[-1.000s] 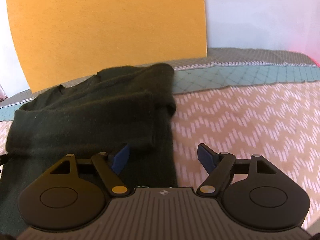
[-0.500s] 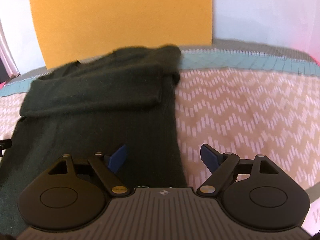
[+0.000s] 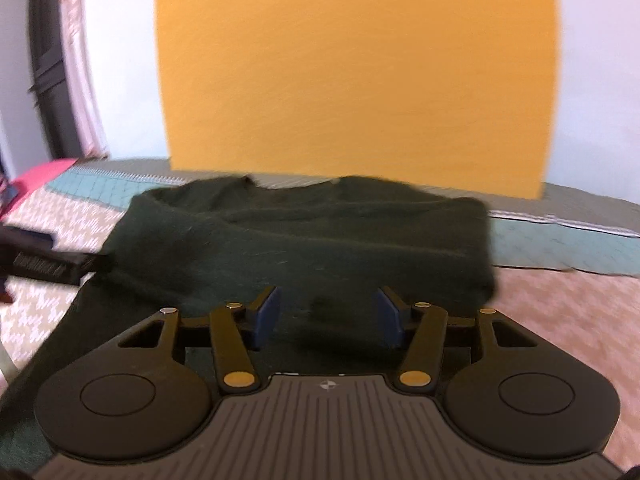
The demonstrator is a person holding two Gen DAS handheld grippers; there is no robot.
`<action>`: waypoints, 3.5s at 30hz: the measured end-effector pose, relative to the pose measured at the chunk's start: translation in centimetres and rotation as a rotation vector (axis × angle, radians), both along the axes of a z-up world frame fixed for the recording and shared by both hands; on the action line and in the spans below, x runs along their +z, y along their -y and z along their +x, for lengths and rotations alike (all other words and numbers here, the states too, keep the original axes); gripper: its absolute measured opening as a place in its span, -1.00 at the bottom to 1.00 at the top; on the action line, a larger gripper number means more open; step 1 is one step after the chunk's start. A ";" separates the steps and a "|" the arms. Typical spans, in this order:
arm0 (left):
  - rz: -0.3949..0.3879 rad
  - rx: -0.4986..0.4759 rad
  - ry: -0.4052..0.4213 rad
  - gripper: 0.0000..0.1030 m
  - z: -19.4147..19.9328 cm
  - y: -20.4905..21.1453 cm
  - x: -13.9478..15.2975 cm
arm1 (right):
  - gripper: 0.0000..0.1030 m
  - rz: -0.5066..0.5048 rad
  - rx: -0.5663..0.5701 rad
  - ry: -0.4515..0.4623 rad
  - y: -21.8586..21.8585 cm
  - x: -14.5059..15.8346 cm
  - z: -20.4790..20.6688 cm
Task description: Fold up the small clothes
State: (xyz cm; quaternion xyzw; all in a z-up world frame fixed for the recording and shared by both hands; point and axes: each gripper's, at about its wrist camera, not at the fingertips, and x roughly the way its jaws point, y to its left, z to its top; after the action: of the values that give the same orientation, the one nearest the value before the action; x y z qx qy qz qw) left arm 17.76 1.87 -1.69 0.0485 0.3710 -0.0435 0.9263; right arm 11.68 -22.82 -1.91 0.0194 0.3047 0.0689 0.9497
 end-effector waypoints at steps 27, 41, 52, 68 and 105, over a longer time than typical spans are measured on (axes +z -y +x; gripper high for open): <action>0.126 -0.133 -0.120 1.00 -12.5 -1.7 -2.4 | 0.70 -0.097 0.287 -0.232 -4.6 -1.5 -12.4; 0.170 -0.098 -0.118 1.00 -17.6 -2.9 -0.2 | 0.82 -0.066 0.274 -0.212 -1.7 2.1 -19.7; 0.157 -0.050 -0.176 1.00 -18.4 -4.3 -1.6 | 0.85 -0.061 0.270 -0.306 -0.1 -0.2 -20.8; 0.219 -0.038 -0.159 1.00 -19.4 -4.1 -1.1 | 0.84 -0.014 0.088 -0.307 5.3 0.8 -22.0; -0.829 -0.306 -0.436 1.00 -21.1 -15.3 -3.7 | 0.34 0.757 0.004 -0.469 14.0 -2.1 -22.6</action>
State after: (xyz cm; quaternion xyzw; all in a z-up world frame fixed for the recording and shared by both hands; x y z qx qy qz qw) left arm -3.33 17.20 -5.37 -0.2805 0.4963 -0.3320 0.7515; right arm -10.93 -36.87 -4.05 0.3801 0.4651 0.1710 0.7810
